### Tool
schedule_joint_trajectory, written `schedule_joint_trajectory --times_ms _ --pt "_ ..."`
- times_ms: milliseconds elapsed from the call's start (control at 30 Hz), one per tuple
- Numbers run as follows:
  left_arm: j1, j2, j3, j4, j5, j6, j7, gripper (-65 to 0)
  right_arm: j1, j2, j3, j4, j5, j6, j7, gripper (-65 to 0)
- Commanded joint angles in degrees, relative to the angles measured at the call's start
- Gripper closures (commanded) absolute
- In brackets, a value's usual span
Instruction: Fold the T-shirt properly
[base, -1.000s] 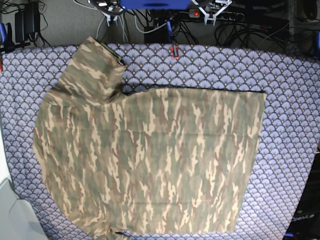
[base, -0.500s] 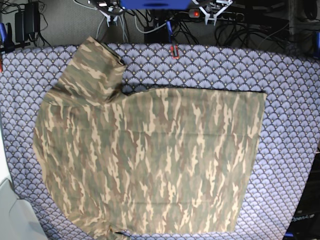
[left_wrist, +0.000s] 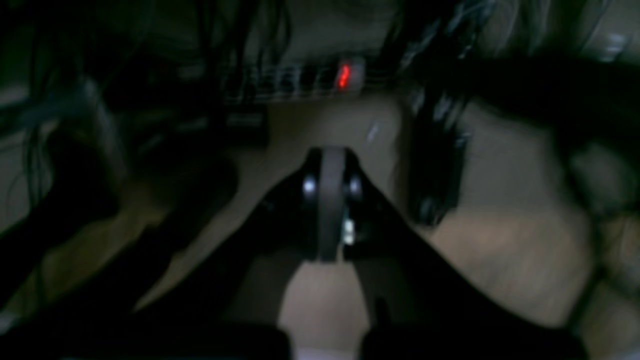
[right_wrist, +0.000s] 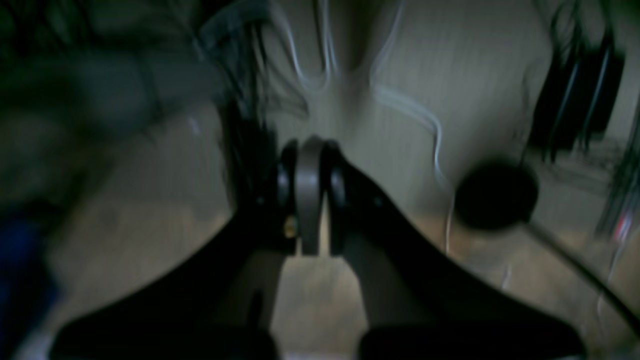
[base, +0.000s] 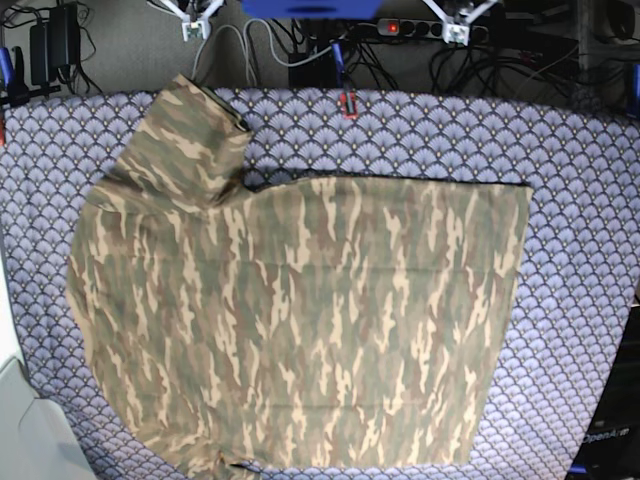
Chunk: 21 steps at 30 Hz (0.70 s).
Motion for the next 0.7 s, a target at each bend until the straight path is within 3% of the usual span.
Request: schedule_joint_trajectory --times_ms 0,200,433,533,667 --pt "2.86 -0.71 -2.26 3.89 -0.5 0.6 -0.58 -0.1 -2.93 1.05 0.0 3.74 0.12 0.34 0.23 0.0" --pt "14.29 -1.32 -5.95 25.25 -0.85 0.6 -0.58 -0.1 -12.07 1.84 0.35 23.34 0.03 0.34 -3.11 0.0" --pt "23.08 -1.41 -5.95 41.87 -1.38 0.6 -0.58 -0.1 -19.37 2.72 1.93 44.18 -0.06 0.34 -8.2 0.0" --pt "24.49 -1.06 -5.95 47.76 -1.38 0.6 -0.58 -0.1 -19.81 2.72 3.6 51.65 -0.14 0.34 -11.37 0.0" --pt "24.22 -0.88 -6.22 54.17 -1.38 0.95 -0.58 -0.1 -16.03 2.72 7.73 53.06 0.12 0.34 -13.48 0.0"
